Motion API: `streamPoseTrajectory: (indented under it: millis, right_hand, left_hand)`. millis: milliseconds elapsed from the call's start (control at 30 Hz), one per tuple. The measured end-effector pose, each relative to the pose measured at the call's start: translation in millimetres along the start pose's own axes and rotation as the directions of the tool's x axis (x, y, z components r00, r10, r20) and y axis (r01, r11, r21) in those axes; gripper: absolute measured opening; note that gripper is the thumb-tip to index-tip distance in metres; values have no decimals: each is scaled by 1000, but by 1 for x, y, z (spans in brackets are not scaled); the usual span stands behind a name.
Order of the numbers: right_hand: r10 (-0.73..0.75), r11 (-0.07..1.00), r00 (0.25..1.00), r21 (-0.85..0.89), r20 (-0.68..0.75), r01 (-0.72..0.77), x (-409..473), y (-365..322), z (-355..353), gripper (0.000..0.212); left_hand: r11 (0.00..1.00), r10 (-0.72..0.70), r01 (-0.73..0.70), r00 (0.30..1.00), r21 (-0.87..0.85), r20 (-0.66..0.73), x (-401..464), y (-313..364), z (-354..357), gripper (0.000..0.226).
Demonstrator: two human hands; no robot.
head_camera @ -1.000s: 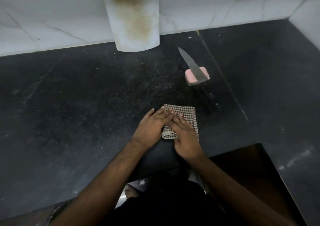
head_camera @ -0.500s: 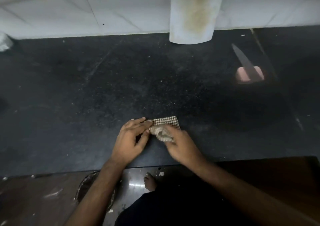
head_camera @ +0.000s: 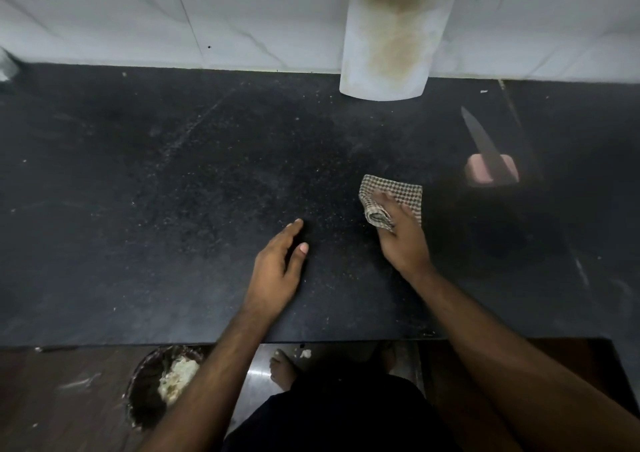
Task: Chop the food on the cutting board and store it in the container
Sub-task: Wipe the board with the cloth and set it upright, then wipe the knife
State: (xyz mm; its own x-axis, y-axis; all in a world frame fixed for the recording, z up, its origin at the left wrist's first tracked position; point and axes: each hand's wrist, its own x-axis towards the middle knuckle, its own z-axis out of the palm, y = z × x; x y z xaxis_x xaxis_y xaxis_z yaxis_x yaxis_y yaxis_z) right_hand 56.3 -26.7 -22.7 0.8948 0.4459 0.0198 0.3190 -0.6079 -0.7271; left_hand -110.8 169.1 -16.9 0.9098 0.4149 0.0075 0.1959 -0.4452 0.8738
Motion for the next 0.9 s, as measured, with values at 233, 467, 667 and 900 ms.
streamPoseTrajectory:
  millis: [233,467,667,900]
  right_hand:
    - [-268,953,909,-51,319,299,1,-55,58,70]
    - [-484,821,599,95,637,563,-24,-106,108,77]
    - [-369,917,422,250,828,311,-68,-118,108,34]
    - [-241,819,637,505,733,-272,-82,-91,40,17]
  left_hand:
    - [994,-110,113,967,-2,-231,-19,-14,-23,45]
    - [968,-252,230,855,-103,-453,-56,-37,-60,47]
    - [930,-337,198,794,-309,-506,-93,-32,-51,53]
    - [916,-337,131,763,-379,-551,-98,15,-11,63]
